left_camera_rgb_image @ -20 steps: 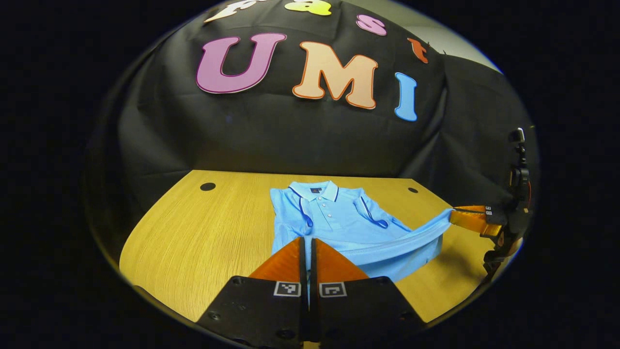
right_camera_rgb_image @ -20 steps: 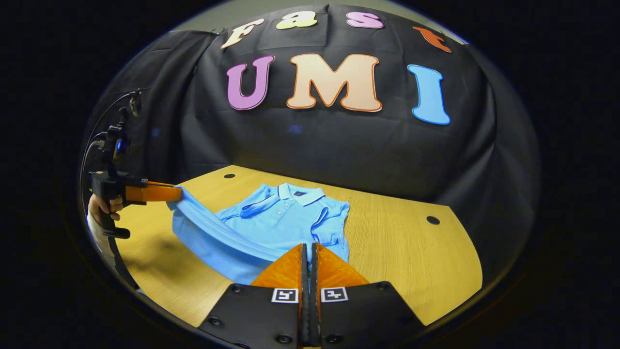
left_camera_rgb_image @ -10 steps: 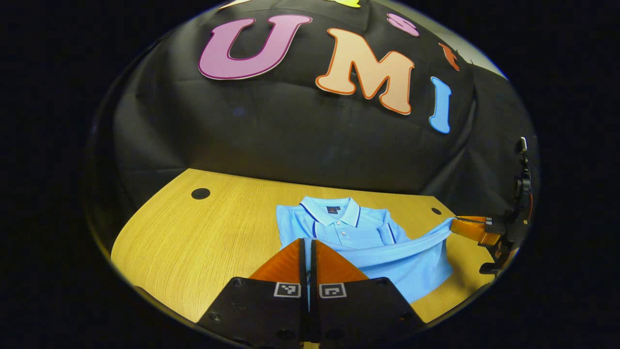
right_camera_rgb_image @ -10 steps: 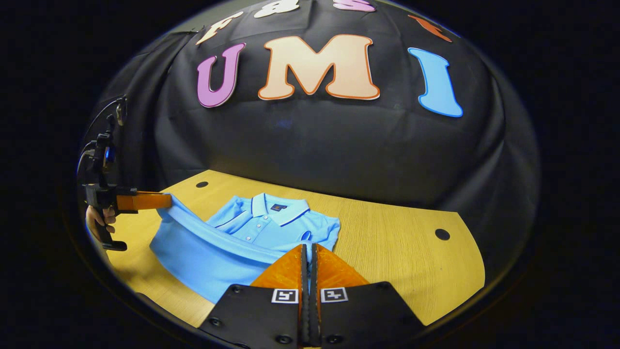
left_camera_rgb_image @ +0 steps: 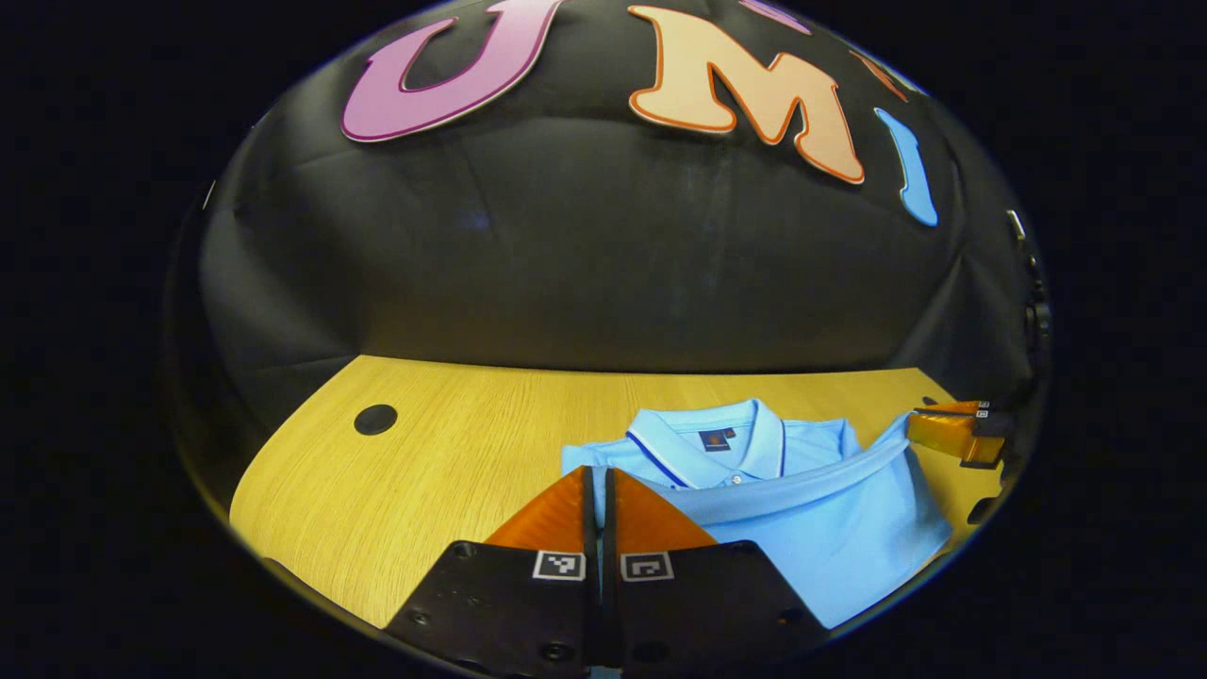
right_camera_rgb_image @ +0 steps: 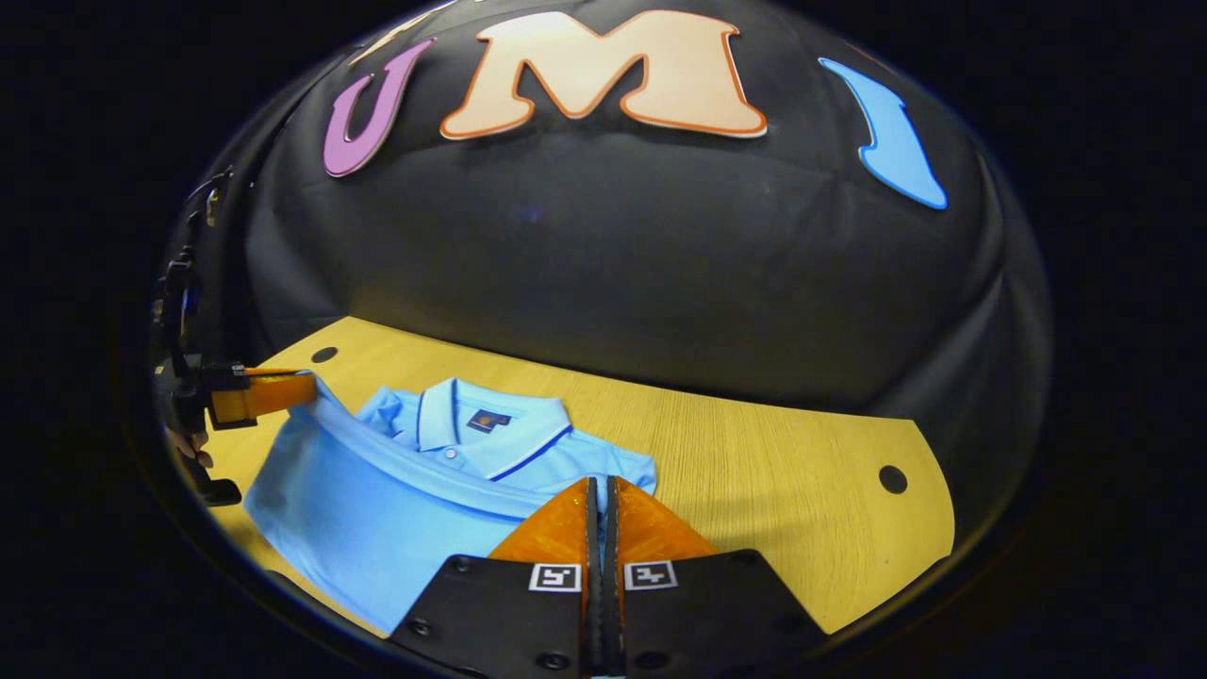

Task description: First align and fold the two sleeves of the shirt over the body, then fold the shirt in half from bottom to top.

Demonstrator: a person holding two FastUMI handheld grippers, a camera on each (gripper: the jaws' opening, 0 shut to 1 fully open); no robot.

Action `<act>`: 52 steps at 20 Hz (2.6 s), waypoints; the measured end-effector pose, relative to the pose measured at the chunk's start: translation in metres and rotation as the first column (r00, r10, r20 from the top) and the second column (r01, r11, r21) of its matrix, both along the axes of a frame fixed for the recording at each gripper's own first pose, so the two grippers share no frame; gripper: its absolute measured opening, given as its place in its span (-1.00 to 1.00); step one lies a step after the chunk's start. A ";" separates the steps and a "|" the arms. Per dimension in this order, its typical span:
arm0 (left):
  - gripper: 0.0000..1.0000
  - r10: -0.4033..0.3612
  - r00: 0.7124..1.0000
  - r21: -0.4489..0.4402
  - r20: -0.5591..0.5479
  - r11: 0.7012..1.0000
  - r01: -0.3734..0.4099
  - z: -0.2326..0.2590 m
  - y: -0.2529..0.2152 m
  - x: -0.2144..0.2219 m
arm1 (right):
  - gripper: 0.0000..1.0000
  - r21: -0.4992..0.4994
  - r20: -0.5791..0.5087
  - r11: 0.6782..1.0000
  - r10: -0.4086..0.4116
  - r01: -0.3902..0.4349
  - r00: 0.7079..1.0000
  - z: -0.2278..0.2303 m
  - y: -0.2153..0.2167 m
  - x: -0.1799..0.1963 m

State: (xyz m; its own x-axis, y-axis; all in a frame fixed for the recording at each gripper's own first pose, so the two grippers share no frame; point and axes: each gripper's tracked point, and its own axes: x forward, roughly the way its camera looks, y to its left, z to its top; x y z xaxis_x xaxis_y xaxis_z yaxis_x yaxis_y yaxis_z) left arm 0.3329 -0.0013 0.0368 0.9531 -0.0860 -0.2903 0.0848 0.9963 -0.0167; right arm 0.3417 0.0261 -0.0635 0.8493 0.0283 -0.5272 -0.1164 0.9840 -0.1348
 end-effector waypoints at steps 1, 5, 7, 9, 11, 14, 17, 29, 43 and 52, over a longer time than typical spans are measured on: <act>-1.00 0.002 1.000 0.024 -0.005 1.000 -0.002 -0.006 -0.002 0.005 | -0.95 -0.001 -0.009 1.000 -0.016 0.016 1.000 -0.009 -0.004 0.006; -1.00 0.008 1.000 0.085 0.001 0.996 -0.008 -0.014 -0.007 0.023 | -0.96 -0.016 -0.012 0.999 -0.035 0.035 0.999 -0.030 -0.013 0.020; -0.96 0.027 1.000 0.109 0.008 0.994 -0.028 -0.014 -0.005 0.027 | -0.94 0.002 -0.020 0.999 -0.041 0.041 0.999 -0.034 -0.013 0.022; -0.89 0.020 1.000 0.108 -0.004 0.994 -0.019 -0.017 -0.009 0.028 | -0.71 0.012 -0.011 0.999 -0.038 0.038 0.999 -0.031 -0.013 0.025; -0.22 0.030 0.999 0.116 -0.027 0.993 -0.026 -0.018 -0.006 0.020 | -0.16 0.028 -0.013 0.999 -0.022 0.022 1.000 -0.030 -0.009 0.021; 0.96 0.053 0.998 0.088 -0.027 0.995 -0.050 -0.011 -0.003 0.010 | 0.93 0.046 -0.009 0.999 -0.002 0.002 1.000 -0.027 -0.003 0.009; 0.94 0.047 0.998 0.042 -0.034 0.998 -0.045 -0.005 -0.002 -0.009 | 0.99 0.039 0.004 0.999 -0.005 0.005 1.000 -0.020 -0.007 -0.010; 0.87 -0.031 0.996 -0.029 -0.080 0.999 0.029 -0.026 -0.032 -0.130 | 1.00 0.122 0.111 0.991 0.043 -0.056 0.993 0.021 -0.003 -0.129; 0.92 -0.143 0.980 -0.007 -0.136 0.990 0.143 -0.071 -0.095 -0.269 | 0.99 0.205 0.216 0.978 0.001 -0.047 0.976 0.040 -0.019 -0.274; 0.92 -0.151 0.977 0.039 -0.153 0.986 0.159 -0.084 -0.118 -0.312 | 1.00 0.208 0.252 0.978 -0.037 -0.017 0.967 0.042 -0.036 -0.318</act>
